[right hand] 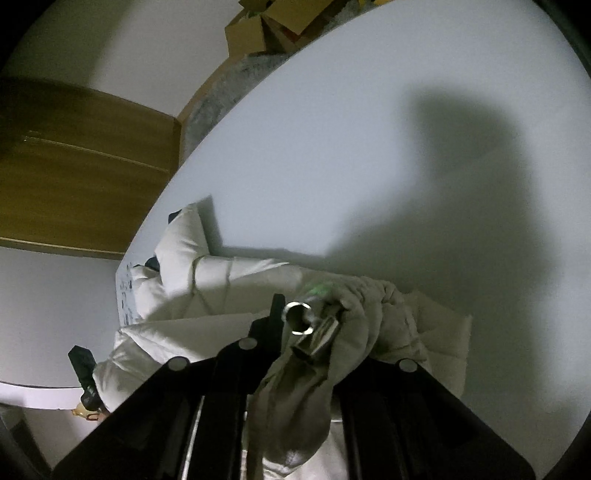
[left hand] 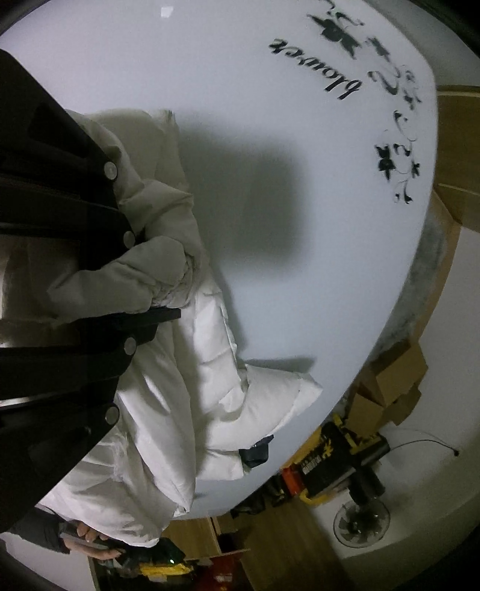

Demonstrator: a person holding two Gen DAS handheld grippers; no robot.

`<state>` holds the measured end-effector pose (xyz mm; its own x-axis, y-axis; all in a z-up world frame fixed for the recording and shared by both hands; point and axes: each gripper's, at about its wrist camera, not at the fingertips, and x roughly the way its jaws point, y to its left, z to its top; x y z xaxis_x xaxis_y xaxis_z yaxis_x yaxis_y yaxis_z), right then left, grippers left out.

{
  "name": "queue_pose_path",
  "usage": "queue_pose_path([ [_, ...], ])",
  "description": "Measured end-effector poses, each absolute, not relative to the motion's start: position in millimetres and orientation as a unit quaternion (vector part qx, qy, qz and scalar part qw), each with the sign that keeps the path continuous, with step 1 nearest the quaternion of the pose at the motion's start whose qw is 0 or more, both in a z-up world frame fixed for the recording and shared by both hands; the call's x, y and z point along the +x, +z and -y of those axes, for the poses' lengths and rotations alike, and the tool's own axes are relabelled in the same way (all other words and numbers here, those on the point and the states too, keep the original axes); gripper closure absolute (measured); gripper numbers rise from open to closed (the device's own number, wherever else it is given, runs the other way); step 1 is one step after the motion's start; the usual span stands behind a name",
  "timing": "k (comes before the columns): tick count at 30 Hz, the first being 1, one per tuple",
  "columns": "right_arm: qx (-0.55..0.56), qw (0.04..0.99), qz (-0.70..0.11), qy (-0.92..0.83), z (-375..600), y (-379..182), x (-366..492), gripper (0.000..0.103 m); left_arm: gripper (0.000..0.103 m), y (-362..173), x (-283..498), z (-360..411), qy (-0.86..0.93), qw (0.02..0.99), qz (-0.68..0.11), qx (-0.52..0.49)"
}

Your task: Fold large clothes

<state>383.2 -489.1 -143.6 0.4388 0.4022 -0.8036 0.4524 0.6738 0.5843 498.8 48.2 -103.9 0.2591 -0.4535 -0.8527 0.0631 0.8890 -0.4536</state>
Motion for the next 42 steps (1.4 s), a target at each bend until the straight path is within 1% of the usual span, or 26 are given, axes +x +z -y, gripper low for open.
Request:
queue_pose_path([
  [2, 0.427, 0.743, -0.515, -0.010, 495.7, -146.8, 380.3, 0.088, 0.085, -108.1, 500.6, -56.4, -0.173, 0.763, -0.590, -0.199],
  [3, 0.448, 0.736, -0.507, -0.004, 500.6, -146.6, 377.3, 0.079, 0.085, -108.1, 500.9, -62.2, -0.176, 0.753, -0.595, -0.217],
  [4, 0.473, 0.730, -0.493, 0.007, 506.3, -143.8, 373.3, 0.062, 0.079, -103.5, 499.5, -70.2, -0.182, 0.743, -0.597, -0.244],
  [5, 0.501, 0.729, -0.466, 0.019, 513.6, -136.8, 364.9, 0.053, 0.062, -94.9, 496.7, -77.9, -0.195, 0.739, -0.585, -0.271],
  [6, 0.517, 0.731, -0.444, 0.022, 518.9, -130.2, 358.4, 0.038, 0.049, -84.9, 493.5, -84.0, -0.210, 0.738, -0.571, -0.291],
  [7, 0.538, 0.736, -0.410, 0.024, 526.9, -118.3, 347.2, 0.031, 0.014, -67.4, 488.0, -90.6, -0.231, 0.738, -0.553, -0.309],
  [8, 0.550, 0.739, -0.389, 0.028, 531.2, -108.6, 339.9, 0.029, 0.000, -49.1, 481.6, -96.1, -0.238, 0.748, -0.535, -0.312],
  [9, 0.564, 0.741, -0.362, 0.035, 536.3, -93.2, 329.6, 0.022, 0.000, -30.4, 474.3, -101.5, -0.230, 0.771, -0.512, -0.301],
  [10, 0.564, 0.747, -0.350, 0.030, 539.1, -81.1, 320.0, 0.019, 0.000, -3.7, 462.3, -107.2, -0.209, 0.809, -0.478, -0.271],
  [13, 0.530, 0.789, -0.312, 0.005, 535.3, -34.5, 284.9, 0.019, 0.000, 50.5, 425.6, -110.0, -0.132, 0.888, -0.398, -0.191],
  [15, 0.495, 0.816, -0.297, 0.005, 520.7, -8.4, 267.8, 0.019, 0.000, 70.5, 403.3, -90.2, -0.056, 0.924, -0.354, -0.130],
  [16, 0.465, 0.836, -0.292, -0.004, 506.9, 5.6, 261.1, 0.020, 0.000, 73.0, 396.4, -78.4, -0.031, 0.933, -0.342, -0.106],
  [17, 0.425, 0.854, -0.298, -0.024, 489.1, 15.8, 260.7, 0.024, 0.000, 72.3, 392.1, -58.3, -0.006, 0.939, -0.334, -0.077],
  [19, 0.304, 0.893, -0.324, -0.073, 429.1, 30.1, 274.6, 0.048, 0.000, 60.4, 386.7, -17.7, 0.007, 0.944, -0.324, -0.056],
  [20, 0.259, 0.901, -0.338, -0.080, 399.1, 27.0, 284.9, 0.055, 0.000, 51.8, 387.2, 0.4, 0.005, 0.945, -0.324, -0.049],
  [21, 0.219, 0.905, -0.356, -0.083, 370.7, 20.0, 297.2, 0.070, 0.000, 39.0, 388.7, 21.2, 0.007, 0.944, -0.328, -0.035],
  [22, 0.196, 0.903, -0.375, -0.075, 345.2, 7.9, 310.2, 0.075, 0.000, 21.9, 391.8, 43.8, 0.006, 0.943, -0.333, -0.020],
  [24, 0.158, 0.897, -0.407, -0.070, 303.7, -20.3, 330.8, 0.076, 0.000, -4.6, 396.6, 71.2, 0.006, 0.939, -0.343, 0.005],
  [28, 0.047, 0.909, -0.405, -0.089, 252.0, -66.3, 352.7, 0.075, 0.000, -60.4, 404.6, 89.1, 0.026, 0.929, -0.364, 0.061],
  [29, 0.035, 0.904, -0.416, -0.087, 246.7, -81.5, 359.0, 0.074, 0.000, -73.7, 409.1, 85.6, 0.029, 0.925, -0.373, 0.065],
  [30, 0.035, 0.898, -0.429, -0.086, 250.4, -92.5, 363.4, 0.073, 0.000, -93.2, 412.6, 80.5, 0.025, 0.919, -0.389, 0.054],
  [31, 0.043, 0.890, -0.446, -0.084, 253.6, -107.9, 367.6, 0.073, 0.000, -101.5, 414.2, 77.2, 0.019, 0.920, -0.390, 0.037],
  [33, 0.053, 0.888, -0.449, -0.084, 257.7, -122.0, 370.8, 0.072, 0.000, -106.2, 409.9, 76.0, 0.028, 0.930, -0.365, 0.030],
  [35, 0.026, 0.894, -0.438, -0.094, 248.1, -128.3, 372.4, 0.072, 0.000, -109.5, 410.4, 80.0, 0.040, 0.933, -0.355, 0.044],
  [37, 0.006, 0.895, -0.434, -0.104, 243.8, -131.9, 372.3, 0.072, 0.000, -112.4, 413.4, 83.9, 0.045, 0.932, -0.356, 0.054],
  [42, 0.027, 0.893, -0.440, -0.097, 249.8, -137.8, 374.9, 0.072, 0.000, -119.0, 423.7, 85.0, 0.040, 0.923, -0.378, 0.055],
])
